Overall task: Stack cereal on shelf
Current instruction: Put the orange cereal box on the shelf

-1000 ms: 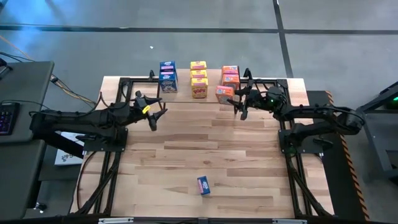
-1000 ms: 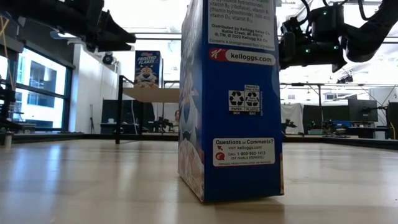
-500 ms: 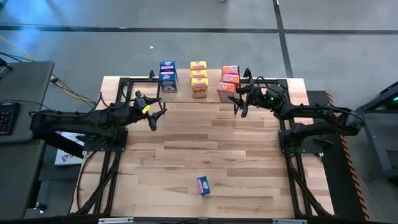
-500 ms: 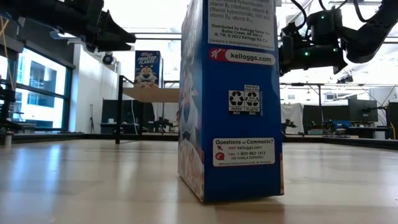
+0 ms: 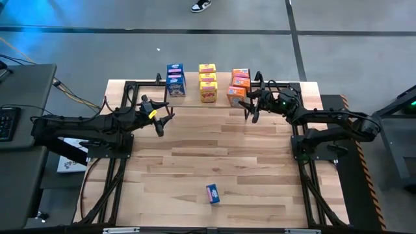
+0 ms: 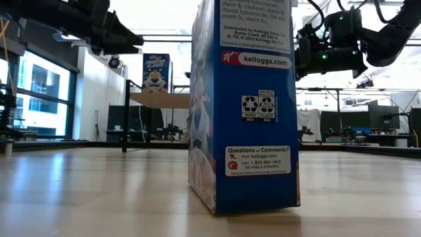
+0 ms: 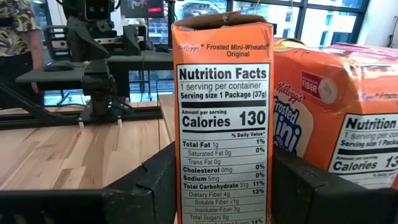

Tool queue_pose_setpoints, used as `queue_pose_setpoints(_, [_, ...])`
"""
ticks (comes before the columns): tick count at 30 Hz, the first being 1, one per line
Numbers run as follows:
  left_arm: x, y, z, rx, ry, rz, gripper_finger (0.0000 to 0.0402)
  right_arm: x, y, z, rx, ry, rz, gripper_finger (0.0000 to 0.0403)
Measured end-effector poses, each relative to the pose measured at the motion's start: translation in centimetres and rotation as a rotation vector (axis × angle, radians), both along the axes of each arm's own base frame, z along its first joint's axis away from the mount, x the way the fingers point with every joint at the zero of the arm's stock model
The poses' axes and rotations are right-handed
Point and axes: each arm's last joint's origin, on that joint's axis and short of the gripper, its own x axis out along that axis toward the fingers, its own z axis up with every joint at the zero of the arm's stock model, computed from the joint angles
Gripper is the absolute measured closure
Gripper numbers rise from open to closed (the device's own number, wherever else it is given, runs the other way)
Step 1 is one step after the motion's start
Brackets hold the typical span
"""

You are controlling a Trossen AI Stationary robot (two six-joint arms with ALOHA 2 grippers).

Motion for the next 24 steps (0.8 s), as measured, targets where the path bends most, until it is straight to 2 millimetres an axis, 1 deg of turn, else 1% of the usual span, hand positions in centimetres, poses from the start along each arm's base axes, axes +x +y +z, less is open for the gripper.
queue_pose_setpoints(24, [-0.01, 0.01, 0.0, 0.0, 0.001, 0.003, 0.0137, -0.05, -0.17, -0.23, -0.003, 0.025, -0.059, 0.0218])
